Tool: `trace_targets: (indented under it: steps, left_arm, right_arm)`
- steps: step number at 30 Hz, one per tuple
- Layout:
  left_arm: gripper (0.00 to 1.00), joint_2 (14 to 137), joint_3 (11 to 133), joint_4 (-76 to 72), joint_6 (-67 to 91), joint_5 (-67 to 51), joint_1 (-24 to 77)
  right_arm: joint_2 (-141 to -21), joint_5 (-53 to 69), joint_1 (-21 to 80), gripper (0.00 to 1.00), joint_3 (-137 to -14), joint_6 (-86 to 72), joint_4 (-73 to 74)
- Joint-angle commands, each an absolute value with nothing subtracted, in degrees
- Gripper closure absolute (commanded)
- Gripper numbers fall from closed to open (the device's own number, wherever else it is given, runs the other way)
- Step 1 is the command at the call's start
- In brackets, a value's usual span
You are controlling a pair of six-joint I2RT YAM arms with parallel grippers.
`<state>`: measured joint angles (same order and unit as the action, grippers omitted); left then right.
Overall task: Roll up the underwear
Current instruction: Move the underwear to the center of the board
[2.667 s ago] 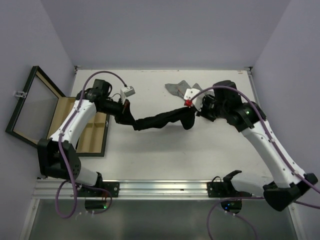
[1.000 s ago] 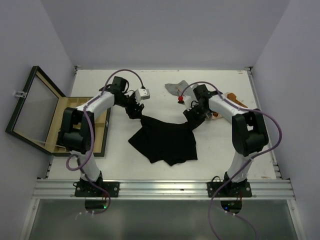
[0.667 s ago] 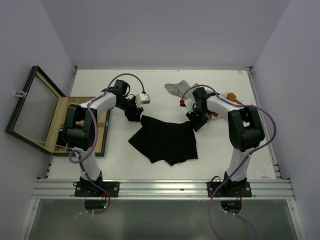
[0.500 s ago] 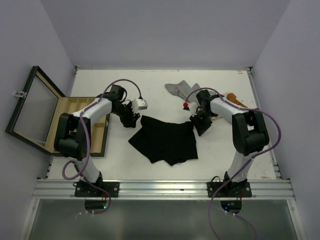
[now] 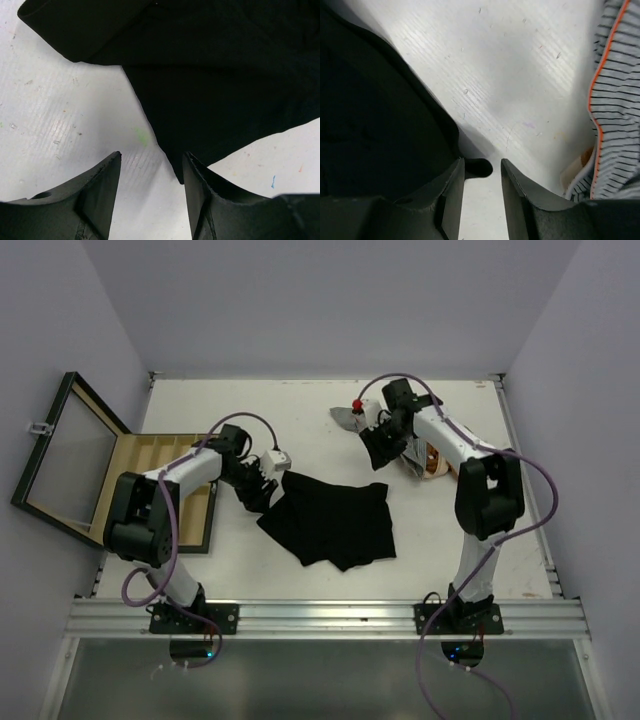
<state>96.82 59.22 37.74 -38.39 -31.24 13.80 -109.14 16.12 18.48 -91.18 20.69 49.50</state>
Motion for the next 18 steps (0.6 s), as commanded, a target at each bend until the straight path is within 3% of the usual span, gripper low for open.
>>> trace_targets:
  steps: [1,14,18]
  left_arm:
    - [0.44,97.91,59.06,35.07,-35.86,-31.64,13.62]
    - [0.62,98.35,55.99,38.23,-38.32,-33.05,14.15]
    - [0.75,99.66,55.37,39.46,-38.76,-34.01,14.24]
  right_arm:
    - [-113.81,16.96,18.54,0.60,-93.07,23.11,50.98]
    - [-113.73,19.78,18.63,0.64,-84.39,26.80,51.59]
    - [-114.26,18.20,18.72,0.73,-82.09,26.98,49.92]
